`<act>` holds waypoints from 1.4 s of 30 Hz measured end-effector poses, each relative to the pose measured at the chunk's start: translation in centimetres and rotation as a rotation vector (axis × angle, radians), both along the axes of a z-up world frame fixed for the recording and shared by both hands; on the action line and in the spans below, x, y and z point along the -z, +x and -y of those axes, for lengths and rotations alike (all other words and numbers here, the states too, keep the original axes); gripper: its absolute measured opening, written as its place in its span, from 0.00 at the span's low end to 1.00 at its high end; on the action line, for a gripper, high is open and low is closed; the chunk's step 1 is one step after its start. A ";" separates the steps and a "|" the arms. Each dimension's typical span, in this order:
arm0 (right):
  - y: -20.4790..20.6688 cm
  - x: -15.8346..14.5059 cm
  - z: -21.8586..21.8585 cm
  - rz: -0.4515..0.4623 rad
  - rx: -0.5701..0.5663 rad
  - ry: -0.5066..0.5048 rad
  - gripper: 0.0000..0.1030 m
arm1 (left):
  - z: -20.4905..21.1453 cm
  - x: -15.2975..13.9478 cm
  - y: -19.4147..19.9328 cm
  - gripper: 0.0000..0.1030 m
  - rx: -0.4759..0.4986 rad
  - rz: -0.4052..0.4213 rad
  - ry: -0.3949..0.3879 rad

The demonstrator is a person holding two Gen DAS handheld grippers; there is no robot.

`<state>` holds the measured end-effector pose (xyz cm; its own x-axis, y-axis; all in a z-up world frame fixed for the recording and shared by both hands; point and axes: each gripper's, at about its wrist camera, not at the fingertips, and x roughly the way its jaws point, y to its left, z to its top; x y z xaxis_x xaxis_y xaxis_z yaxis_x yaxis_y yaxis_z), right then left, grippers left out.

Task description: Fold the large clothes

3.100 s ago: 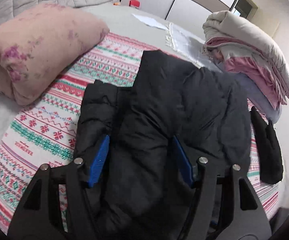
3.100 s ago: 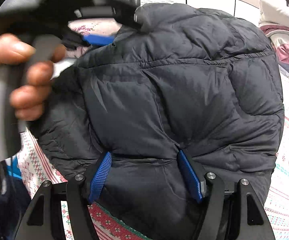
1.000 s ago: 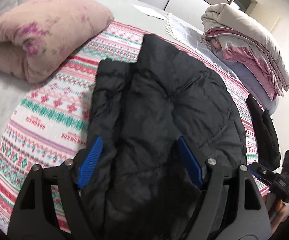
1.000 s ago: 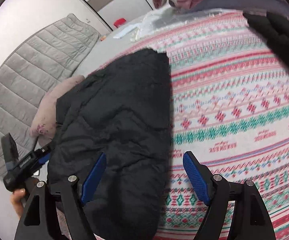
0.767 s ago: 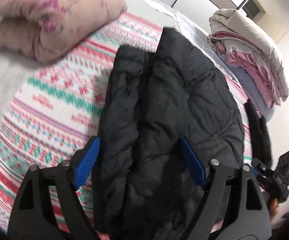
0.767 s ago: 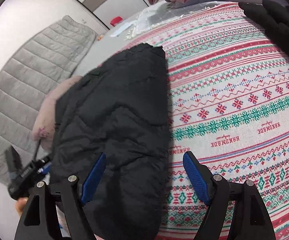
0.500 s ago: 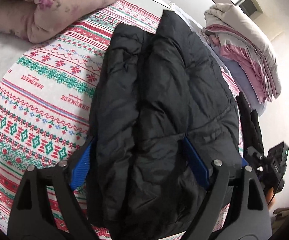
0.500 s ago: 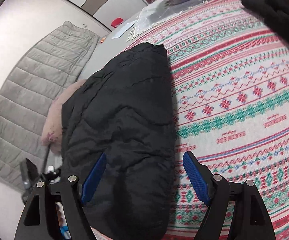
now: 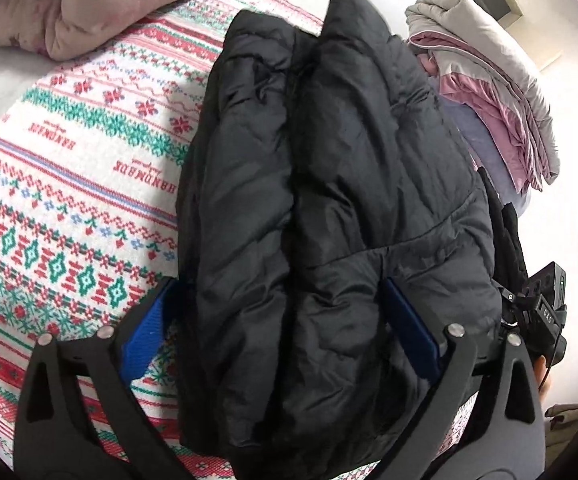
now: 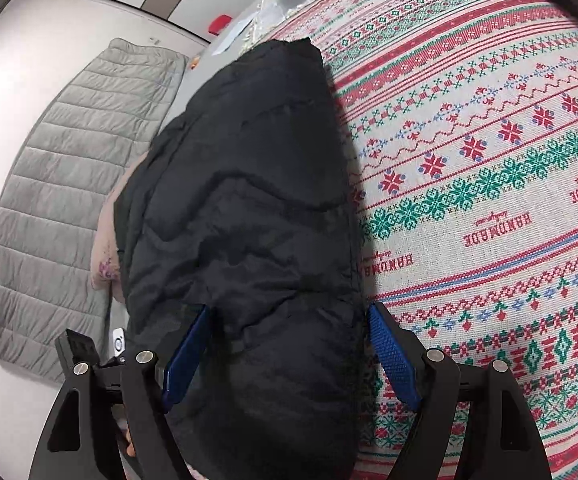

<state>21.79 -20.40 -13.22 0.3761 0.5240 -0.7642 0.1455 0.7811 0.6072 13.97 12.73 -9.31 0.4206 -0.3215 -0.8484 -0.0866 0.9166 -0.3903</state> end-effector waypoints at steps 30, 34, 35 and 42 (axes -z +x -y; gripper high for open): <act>0.5 0.5 -4.3 0.012 0.007 -0.015 0.79 | 1.2 1.8 0.8 0.95 -0.049 -0.027 -0.149; 0.5 0.5 -4.9 0.006 0.018 -0.002 0.79 | 1.0 1.9 0.9 0.96 -0.051 -0.026 -0.157; 0.5 0.5 -4.9 0.007 0.018 -0.005 0.79 | 1.0 1.9 0.9 0.96 -0.049 -0.024 -0.151; -0.2 -0.6 -5.0 0.066 0.005 -0.063 0.54 | 2.1 0.9 0.7 0.59 -0.036 0.024 -0.143</act>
